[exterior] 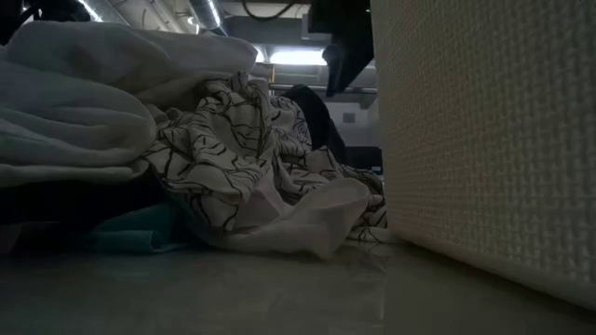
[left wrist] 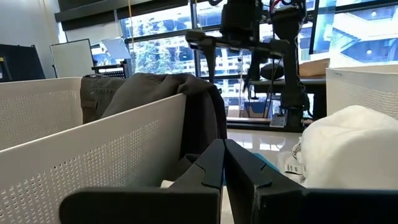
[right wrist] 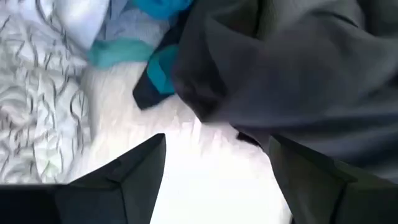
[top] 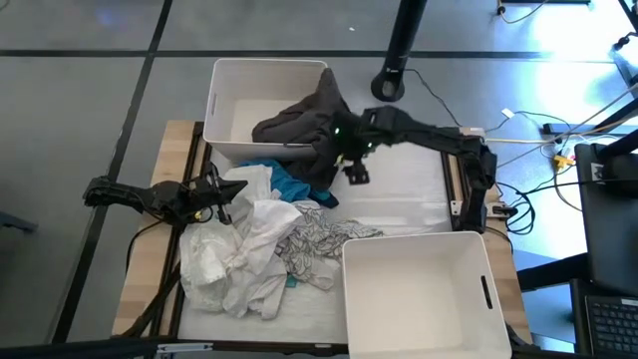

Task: Sort clothes
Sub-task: Put the black shorts into the top white laundry organizer

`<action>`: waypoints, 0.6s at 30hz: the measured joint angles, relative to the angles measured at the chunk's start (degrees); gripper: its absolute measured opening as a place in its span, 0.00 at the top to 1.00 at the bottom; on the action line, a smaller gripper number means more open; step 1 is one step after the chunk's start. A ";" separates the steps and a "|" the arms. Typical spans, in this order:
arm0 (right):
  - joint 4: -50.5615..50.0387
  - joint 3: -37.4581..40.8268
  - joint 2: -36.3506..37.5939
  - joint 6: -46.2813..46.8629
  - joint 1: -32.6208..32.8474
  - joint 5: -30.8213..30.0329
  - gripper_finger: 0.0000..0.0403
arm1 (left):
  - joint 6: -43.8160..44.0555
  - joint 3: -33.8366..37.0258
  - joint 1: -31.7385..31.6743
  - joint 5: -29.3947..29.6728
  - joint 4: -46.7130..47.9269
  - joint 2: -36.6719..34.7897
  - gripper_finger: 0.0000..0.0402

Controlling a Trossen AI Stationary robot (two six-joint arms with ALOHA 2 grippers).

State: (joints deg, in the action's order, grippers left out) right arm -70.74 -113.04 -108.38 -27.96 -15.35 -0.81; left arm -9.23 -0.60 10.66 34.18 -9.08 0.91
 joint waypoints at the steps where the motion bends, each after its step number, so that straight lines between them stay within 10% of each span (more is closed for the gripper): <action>1: 1.78 0.69 0.00 1.45 0.70 -1.31 0.29 | 0.02 0.00 0.00 0.00 0.00 -0.01 0.99; 18: 20.97 13.83 0.00 6.45 2.25 -22.87 0.30 | 0.26 0.00 0.00 0.00 0.00 -0.01 0.99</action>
State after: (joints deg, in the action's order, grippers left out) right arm -49.77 -99.22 -108.38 -21.52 -13.10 -23.69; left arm -8.97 -0.60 10.66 34.17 -9.08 0.89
